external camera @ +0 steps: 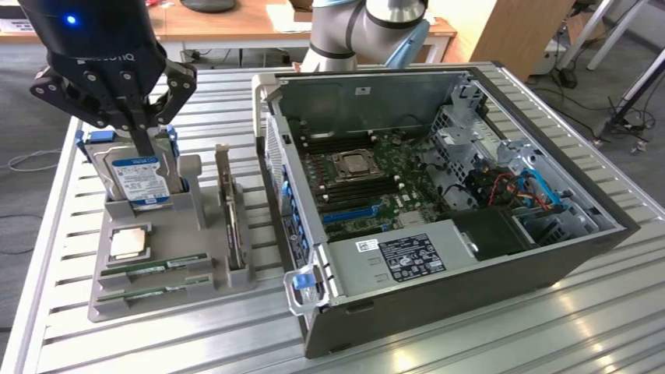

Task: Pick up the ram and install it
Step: 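Reach for the ram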

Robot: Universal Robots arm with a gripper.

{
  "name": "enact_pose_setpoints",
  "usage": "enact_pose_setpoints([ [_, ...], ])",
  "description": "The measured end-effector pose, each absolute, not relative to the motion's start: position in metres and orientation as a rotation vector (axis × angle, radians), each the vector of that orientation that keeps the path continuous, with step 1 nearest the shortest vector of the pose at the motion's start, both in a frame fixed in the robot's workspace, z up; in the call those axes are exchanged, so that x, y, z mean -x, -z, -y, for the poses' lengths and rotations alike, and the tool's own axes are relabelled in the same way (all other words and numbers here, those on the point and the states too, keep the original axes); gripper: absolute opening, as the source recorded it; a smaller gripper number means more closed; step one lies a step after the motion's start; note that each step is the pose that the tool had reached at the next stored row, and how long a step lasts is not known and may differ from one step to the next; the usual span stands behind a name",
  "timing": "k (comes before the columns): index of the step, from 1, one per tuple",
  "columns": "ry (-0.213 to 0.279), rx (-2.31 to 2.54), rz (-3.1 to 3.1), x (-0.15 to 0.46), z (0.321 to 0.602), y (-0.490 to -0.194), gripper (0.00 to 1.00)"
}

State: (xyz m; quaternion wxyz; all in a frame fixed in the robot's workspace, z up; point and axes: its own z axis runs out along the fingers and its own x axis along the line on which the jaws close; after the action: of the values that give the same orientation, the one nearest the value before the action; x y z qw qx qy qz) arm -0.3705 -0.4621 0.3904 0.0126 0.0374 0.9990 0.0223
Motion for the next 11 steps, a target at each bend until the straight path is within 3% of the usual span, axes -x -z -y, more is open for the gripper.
enact_pose_setpoints([
  [11,-0.069,-0.117,-3.114,0.3706,0.4622,-0.3850,0.11],
])
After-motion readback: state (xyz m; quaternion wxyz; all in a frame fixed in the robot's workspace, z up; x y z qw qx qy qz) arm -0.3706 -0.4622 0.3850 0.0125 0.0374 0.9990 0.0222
